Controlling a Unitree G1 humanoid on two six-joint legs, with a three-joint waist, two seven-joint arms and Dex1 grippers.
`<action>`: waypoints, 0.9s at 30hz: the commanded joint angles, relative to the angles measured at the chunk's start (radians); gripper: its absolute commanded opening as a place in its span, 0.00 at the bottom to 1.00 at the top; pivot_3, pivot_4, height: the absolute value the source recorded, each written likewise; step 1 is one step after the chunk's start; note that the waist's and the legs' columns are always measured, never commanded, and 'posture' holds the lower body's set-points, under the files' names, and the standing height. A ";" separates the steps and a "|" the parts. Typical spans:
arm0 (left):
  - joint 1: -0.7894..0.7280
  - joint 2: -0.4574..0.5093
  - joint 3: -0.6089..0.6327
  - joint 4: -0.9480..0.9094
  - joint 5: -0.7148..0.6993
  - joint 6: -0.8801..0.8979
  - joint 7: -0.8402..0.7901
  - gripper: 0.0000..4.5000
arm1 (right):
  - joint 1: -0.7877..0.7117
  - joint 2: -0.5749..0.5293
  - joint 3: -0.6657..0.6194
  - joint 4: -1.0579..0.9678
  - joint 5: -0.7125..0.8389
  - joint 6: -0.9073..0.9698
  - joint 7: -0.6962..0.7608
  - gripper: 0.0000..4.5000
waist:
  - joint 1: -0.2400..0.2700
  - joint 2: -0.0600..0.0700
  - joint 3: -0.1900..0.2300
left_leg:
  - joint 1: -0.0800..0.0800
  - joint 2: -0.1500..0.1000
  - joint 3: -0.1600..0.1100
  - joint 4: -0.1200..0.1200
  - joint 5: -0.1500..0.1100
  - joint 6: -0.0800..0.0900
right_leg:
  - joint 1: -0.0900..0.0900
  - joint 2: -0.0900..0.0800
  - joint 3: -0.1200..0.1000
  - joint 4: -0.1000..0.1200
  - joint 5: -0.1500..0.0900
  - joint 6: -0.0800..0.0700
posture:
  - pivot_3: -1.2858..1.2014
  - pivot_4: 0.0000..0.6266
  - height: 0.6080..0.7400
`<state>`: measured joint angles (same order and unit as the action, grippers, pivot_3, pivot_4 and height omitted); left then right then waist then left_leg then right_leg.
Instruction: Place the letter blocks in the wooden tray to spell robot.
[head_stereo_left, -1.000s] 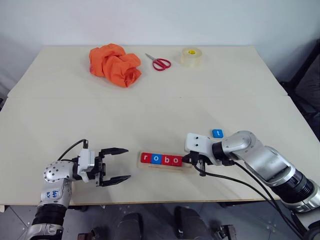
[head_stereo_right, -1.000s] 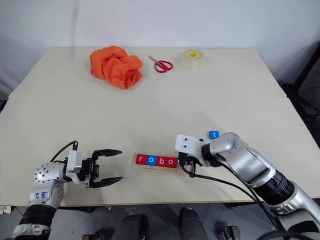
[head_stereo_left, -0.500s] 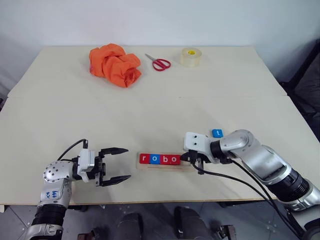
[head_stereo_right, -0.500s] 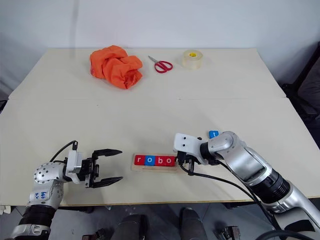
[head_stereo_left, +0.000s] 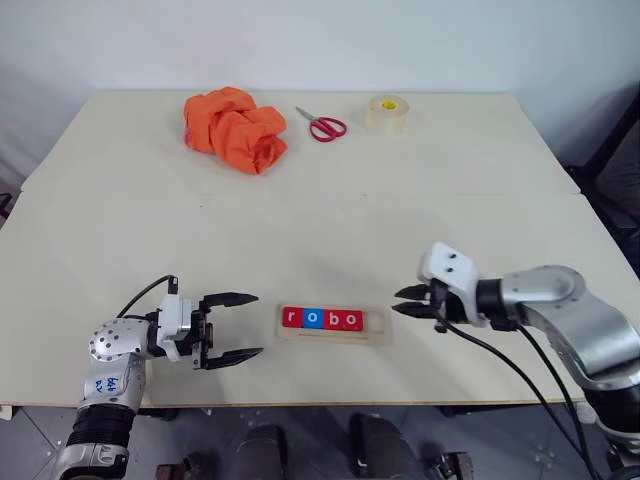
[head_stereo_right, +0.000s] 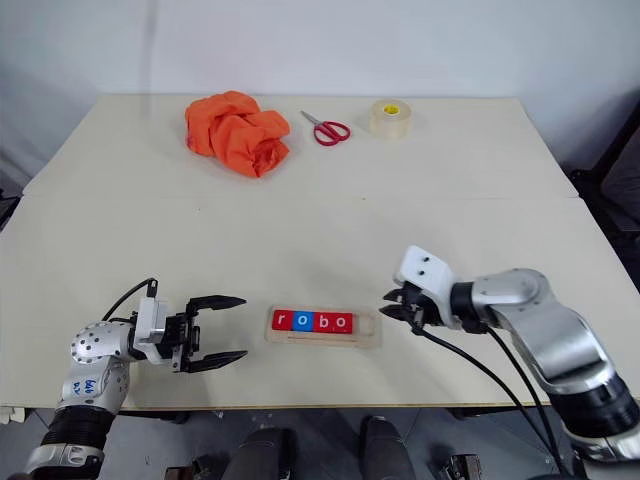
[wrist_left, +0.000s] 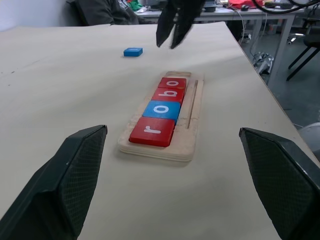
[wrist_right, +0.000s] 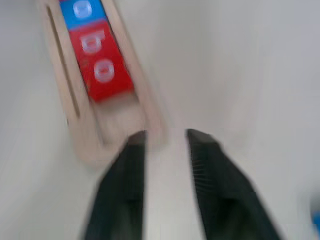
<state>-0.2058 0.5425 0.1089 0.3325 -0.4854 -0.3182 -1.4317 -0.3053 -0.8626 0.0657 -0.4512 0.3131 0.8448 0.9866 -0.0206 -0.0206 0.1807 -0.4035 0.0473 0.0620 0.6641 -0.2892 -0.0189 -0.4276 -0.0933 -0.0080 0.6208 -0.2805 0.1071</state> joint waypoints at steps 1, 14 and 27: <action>-0.009 0.000 0.006 0.000 -0.006 -0.001 -0.005 1.00 | 0.076 0.000 -0.135 -0.019 0.016 -0.043 -0.057 0.59 | 0.000 0.000 0.000 | 0.000 0.000 0.000 0.000 0.000 0.000 | 0.000 0.000 0.000 0.000 0.000 0.000 | 0.52 0.24 1.00; -0.069 0.002 -0.001 0.058 0.001 0.017 -0.018 1.00 | 0.507 0.046 -0.566 -0.104 0.087 -0.131 -0.114 0.99 | 0.018 0.000 0.000 | 0.001 0.000 0.000 0.000 0.000 0.000 | 0.001 0.002 0.001 0.000 0.000 0.001 | 0.52 0.24 1.00; -0.112 -0.005 -0.005 0.073 0.008 0.021 -0.032 1.00 | 0.237 0.279 -0.391 0.089 0.014 -0.151 -0.460 0.99 | 0.015 -0.001 0.000 | 0.003 0.000 0.001 0.000 0.001 0.001 | 0.002 0.003 0.002 0.000 0.001 0.002 | 0.52 0.24 1.00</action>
<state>-0.3183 0.5317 0.1000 0.4327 -0.4721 -0.2998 -1.4638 -0.0257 -0.6072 -0.3433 -0.3969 0.3505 0.7187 0.5855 -0.0053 -0.0211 0.1803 -0.4007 0.0477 0.0627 0.6646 -0.2885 -0.0183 -0.4252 -0.0906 -0.0060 0.6207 -0.2794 0.1087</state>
